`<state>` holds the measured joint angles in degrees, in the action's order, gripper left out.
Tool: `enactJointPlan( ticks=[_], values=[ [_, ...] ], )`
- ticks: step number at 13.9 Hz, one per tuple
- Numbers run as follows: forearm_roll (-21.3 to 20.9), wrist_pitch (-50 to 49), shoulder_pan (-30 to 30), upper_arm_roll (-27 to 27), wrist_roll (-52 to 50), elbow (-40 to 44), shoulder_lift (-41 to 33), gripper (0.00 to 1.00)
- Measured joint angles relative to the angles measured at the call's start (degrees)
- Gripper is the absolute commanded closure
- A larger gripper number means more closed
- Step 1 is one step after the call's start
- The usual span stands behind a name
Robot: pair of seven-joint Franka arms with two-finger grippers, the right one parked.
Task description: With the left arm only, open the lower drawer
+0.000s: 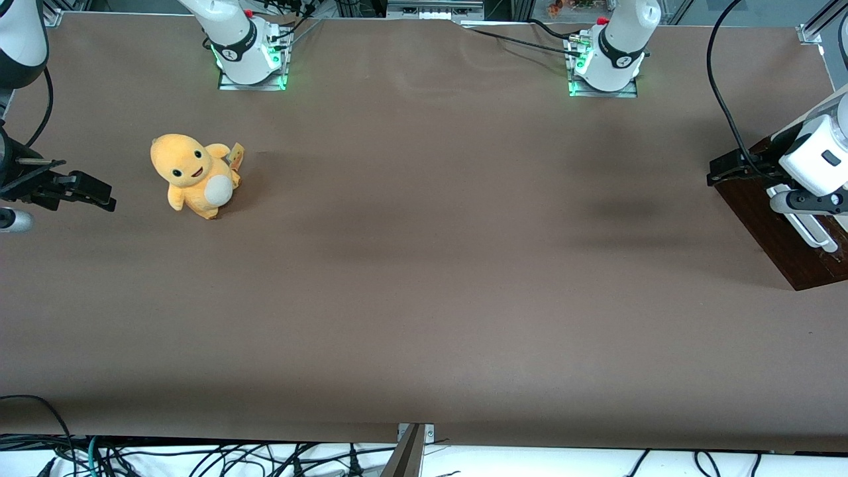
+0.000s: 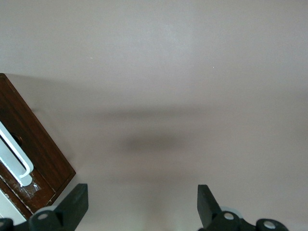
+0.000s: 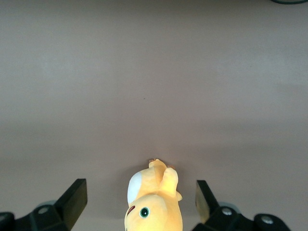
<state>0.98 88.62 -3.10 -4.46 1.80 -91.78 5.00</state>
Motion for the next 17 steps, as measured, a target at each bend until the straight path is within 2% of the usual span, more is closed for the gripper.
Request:
enactJointPlan(
  ticks=[17],
  values=[
    [0.0,-0.1,0.0,0.0,-1.5,0.0,0.1,0.0]
  ],
)
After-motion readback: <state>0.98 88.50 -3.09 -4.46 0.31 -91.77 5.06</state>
